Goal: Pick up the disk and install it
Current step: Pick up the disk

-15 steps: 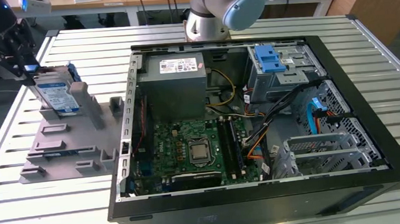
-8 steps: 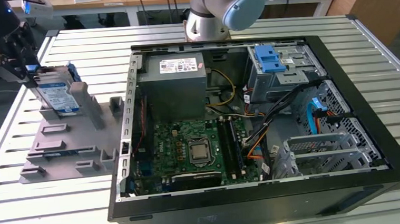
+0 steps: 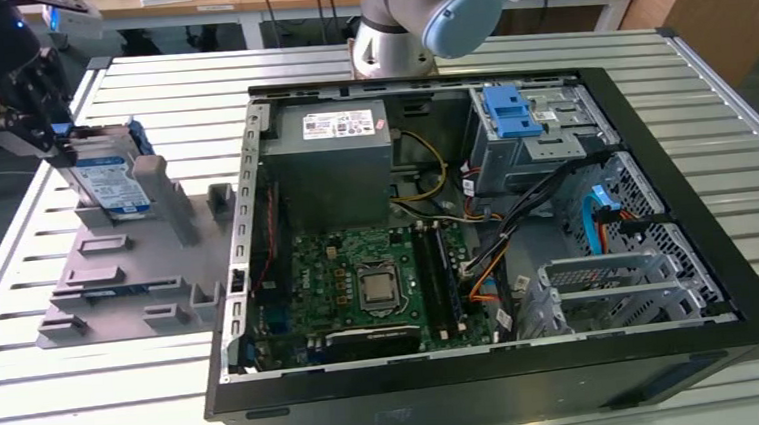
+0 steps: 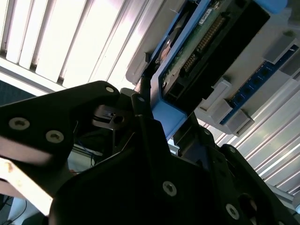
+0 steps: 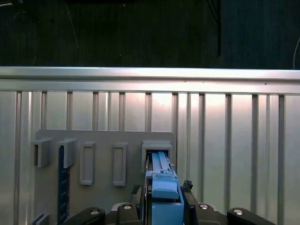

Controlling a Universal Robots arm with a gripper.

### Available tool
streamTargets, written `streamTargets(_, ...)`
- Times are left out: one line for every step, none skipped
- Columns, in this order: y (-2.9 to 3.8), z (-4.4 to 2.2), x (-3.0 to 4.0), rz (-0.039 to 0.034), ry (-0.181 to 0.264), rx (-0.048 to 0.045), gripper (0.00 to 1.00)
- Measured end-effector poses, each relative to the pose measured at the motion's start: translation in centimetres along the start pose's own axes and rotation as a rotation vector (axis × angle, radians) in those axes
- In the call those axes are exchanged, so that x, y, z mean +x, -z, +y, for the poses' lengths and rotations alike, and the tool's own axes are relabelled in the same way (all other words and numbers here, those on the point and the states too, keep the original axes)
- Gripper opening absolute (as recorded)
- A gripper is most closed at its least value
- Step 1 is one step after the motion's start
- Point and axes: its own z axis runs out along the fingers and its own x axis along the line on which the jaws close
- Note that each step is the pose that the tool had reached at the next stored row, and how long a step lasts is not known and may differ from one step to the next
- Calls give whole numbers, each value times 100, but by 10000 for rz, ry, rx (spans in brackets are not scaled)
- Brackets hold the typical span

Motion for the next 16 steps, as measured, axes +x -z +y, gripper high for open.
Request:
streamTargets(-2, 0, 0, 29, 0, 0, 45)
streamTargets(-4, 0, 1, 51, 1, 0, 45)
streamTargets(-6, 0, 1, 69, 1, -1, 45)
streamTargets(-9, 0, 1, 84, 1, 0, 45)
streamTargets(-11, 0, 1, 98, 2, -1, 45)
streamTargets(-14, 0, 0, 115, 1, 0, 45)
streamTargets(-21, 0, 0, 118, 1, 2, 45)
streamTargets(-28, 0, 1, 118, 1, 2, 45)
streamTargets(-34, 0, 0, 119, 1, 1, 45)
streamTargets(-37, 0, 0, 120, 2, -2, 45)
streamTargets(-40, 0, 0, 120, 2, -2, 45)
streamTargets(-42, 0, 0, 116, 1, -2, 45)
streamTargets(-44, 1, 0, 105, 0, -2, 45)
streamTargets(-47, 0, 0, 81, 0, 0, 45)
streamTargets(-48, 0, 0, 55, 0, -1, 45)
streamTargets(-49, 0, 0, 30, 1, 0, 45)
